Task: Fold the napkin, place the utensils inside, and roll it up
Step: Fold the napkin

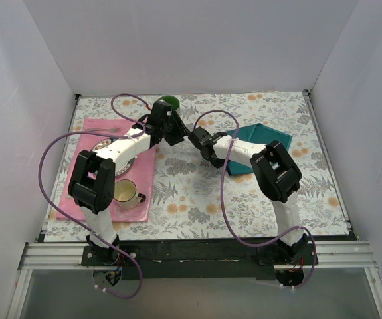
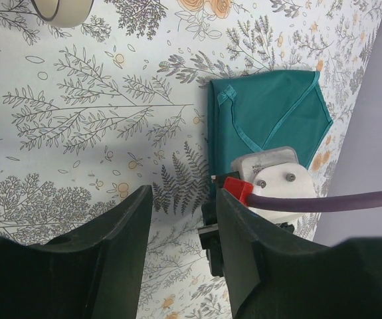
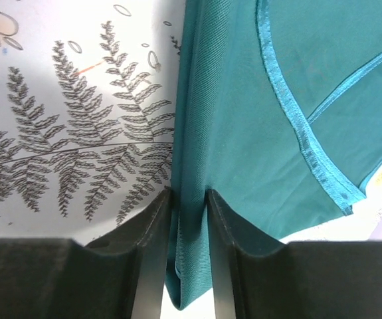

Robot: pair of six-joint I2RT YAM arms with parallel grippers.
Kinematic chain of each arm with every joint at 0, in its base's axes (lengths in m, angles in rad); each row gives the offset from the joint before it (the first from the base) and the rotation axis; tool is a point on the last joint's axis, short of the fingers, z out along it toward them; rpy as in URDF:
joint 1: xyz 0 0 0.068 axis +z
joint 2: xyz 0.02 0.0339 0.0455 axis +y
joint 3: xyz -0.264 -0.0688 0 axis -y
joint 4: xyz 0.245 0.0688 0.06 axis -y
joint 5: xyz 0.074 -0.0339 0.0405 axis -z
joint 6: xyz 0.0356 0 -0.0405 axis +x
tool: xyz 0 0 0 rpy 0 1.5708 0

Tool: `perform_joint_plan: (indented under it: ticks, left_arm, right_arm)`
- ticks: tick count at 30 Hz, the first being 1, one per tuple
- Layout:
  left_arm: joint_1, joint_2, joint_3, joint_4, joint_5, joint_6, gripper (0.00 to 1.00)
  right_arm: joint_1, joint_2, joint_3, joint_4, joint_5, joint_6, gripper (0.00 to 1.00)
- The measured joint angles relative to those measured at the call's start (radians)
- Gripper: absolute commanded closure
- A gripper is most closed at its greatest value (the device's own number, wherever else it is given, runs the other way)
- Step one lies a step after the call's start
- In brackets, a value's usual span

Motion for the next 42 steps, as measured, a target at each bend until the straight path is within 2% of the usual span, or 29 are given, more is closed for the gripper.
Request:
perform_joint_plan:
  ticks: [5,10,18,29,36,40,42]
  left_arm:
    - [0.000,0.000,0.000,0.000,0.000,0.000,0.57]
    - [0.000,0.001,-0.001,0.009,0.008,0.002,0.52]
    - [0.005,0.013,-0.067,0.108,0.125,0.019,0.45]
    - [-0.002,0.190,-0.069,0.254,0.343,-0.040,0.39]
    - [-0.030,0.284,-0.041,0.283,0.385,-0.117,0.34]
    - [-0.056,0.302,-0.025,0.317,0.383,-0.153,0.20]
    - [-0.070,0.306,-0.015,0.327,0.378,-0.168,0.20]
  right_arm:
    - [0.000,0.004,0.000,0.000,0.024,0.000,0.78]
    - [0.000,0.004,0.006,0.000,0.038,0.003,0.99]
    - [-0.050,-0.024,0.006,0.010,-0.077,0.003,0.99]
    - [-0.227,-0.146,-0.119,0.160,-0.486,0.015,0.99]
    - [-0.311,-0.163,-0.159,0.232,-0.706,0.027,0.99]
    - [-0.327,-0.158,-0.191,0.264,-0.777,0.027,0.99]
    - [-0.333,-0.154,-0.206,0.267,-0.797,0.028,0.99]
